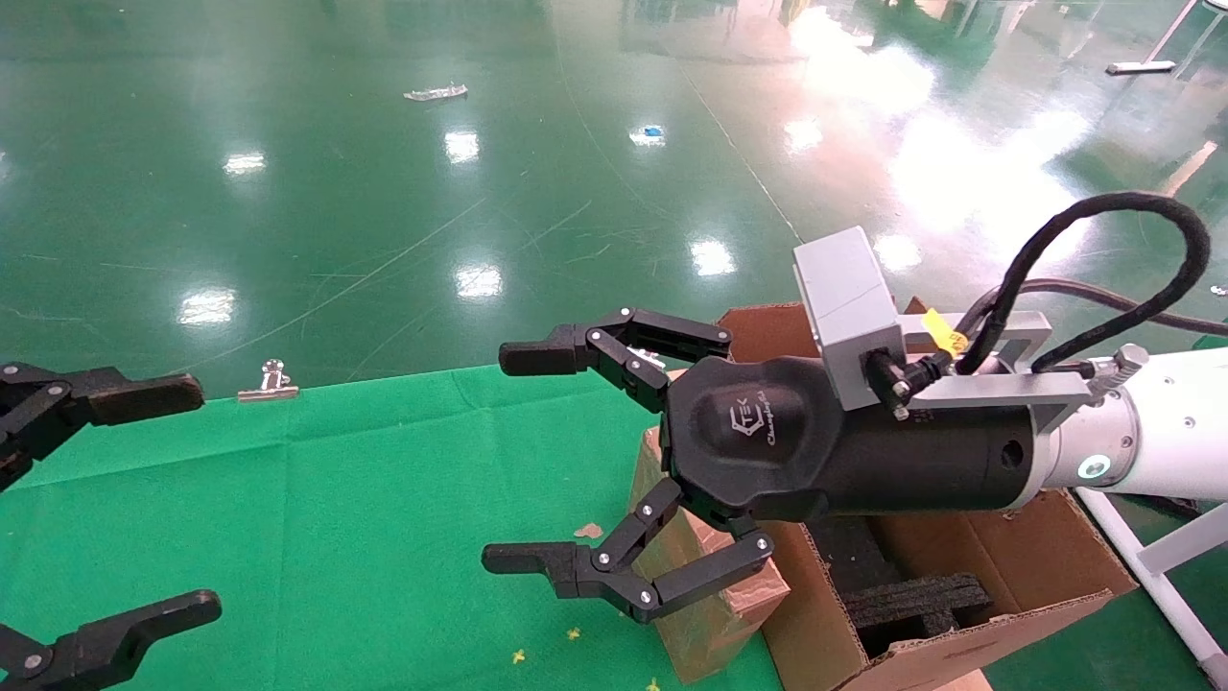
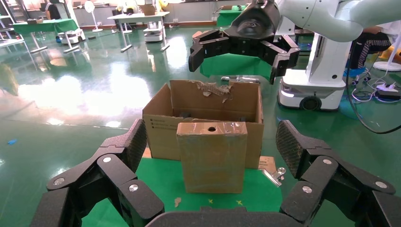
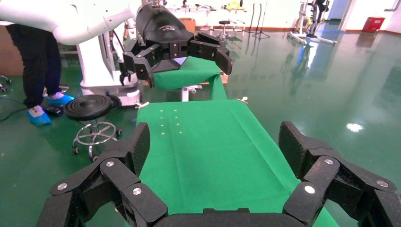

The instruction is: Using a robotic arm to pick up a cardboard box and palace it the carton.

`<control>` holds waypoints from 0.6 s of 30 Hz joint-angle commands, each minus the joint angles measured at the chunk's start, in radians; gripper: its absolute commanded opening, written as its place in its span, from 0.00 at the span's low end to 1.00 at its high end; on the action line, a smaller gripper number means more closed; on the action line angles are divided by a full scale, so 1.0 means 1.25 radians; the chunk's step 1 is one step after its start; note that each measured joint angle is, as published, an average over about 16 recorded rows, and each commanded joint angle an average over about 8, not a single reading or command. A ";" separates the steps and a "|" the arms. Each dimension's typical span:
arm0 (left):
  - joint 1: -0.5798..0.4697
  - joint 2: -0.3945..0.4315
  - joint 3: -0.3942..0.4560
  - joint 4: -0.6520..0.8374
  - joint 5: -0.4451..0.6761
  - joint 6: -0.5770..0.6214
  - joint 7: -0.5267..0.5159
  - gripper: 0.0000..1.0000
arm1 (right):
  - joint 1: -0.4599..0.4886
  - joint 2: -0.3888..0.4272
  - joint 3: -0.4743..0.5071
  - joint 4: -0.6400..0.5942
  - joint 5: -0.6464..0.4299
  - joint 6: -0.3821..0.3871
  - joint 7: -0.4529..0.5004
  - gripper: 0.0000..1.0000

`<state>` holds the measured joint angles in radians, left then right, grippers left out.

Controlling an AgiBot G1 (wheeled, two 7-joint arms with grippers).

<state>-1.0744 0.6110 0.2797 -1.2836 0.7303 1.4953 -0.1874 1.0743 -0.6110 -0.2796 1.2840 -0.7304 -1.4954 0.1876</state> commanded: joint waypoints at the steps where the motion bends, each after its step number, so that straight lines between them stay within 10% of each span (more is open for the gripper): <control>1: 0.000 0.000 0.000 0.000 0.000 0.000 0.000 1.00 | 0.000 0.000 0.000 0.000 0.000 0.000 0.000 1.00; 18: 0.000 0.000 0.001 0.001 0.000 0.000 0.001 1.00 | 0.048 -0.007 -0.067 0.045 -0.124 -0.029 0.005 1.00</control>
<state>-1.0749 0.6110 0.2806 -1.2827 0.7300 1.4955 -0.1868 1.1521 -0.6286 -0.3867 1.3345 -0.9116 -1.5335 0.1953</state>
